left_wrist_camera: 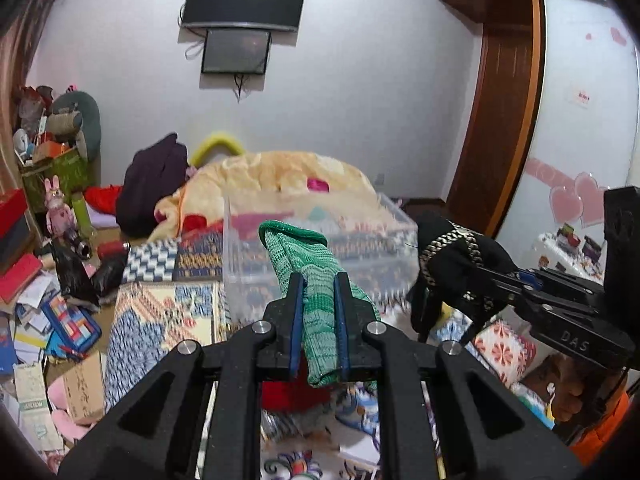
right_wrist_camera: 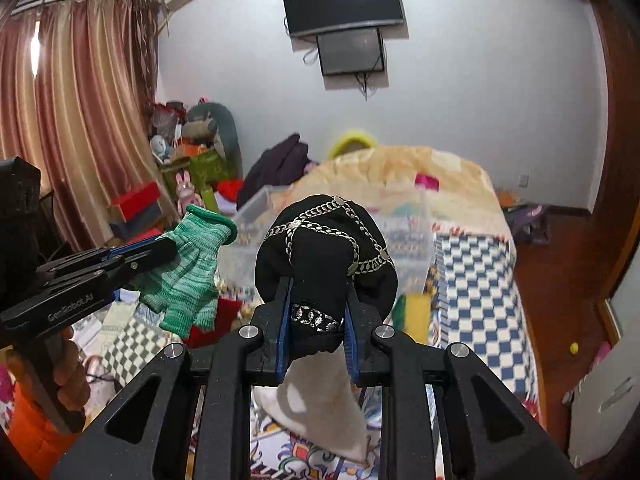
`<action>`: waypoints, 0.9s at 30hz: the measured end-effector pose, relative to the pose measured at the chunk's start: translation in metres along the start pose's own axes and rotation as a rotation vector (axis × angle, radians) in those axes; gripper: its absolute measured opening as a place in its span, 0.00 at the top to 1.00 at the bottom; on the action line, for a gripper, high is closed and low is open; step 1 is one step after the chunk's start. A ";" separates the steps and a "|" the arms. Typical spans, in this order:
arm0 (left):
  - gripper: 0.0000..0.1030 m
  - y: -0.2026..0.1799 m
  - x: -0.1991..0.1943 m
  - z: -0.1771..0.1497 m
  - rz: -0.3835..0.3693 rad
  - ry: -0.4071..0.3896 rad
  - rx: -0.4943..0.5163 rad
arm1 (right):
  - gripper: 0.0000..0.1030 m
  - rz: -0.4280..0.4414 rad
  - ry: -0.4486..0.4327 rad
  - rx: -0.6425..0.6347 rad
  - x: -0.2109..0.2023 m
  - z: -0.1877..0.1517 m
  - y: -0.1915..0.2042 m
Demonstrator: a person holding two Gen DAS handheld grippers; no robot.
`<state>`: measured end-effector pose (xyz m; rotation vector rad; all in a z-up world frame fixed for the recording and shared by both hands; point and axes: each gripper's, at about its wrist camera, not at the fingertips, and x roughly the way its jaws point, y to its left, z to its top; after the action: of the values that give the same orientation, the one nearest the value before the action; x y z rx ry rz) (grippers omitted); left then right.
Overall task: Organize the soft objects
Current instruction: 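Carry the sock and hat into the clear box and open both grippers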
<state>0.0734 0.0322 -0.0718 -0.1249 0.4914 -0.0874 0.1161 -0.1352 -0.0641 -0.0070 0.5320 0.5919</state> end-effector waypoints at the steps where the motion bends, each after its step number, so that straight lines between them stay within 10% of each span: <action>1: 0.86 0.001 0.000 0.005 0.003 -0.014 -0.003 | 0.81 0.000 -0.013 -0.001 -0.001 0.004 0.000; 13: 0.86 0.019 0.027 0.051 0.047 -0.069 -0.052 | 0.80 -0.003 -0.111 0.002 0.012 0.041 -0.005; 27: 0.86 0.025 0.102 0.060 0.126 0.042 0.000 | 0.80 -0.051 -0.037 -0.002 0.072 0.048 -0.010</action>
<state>0.1931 0.0513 -0.0701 -0.0917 0.5400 0.0330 0.1951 -0.0981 -0.0584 -0.0119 0.4942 0.5415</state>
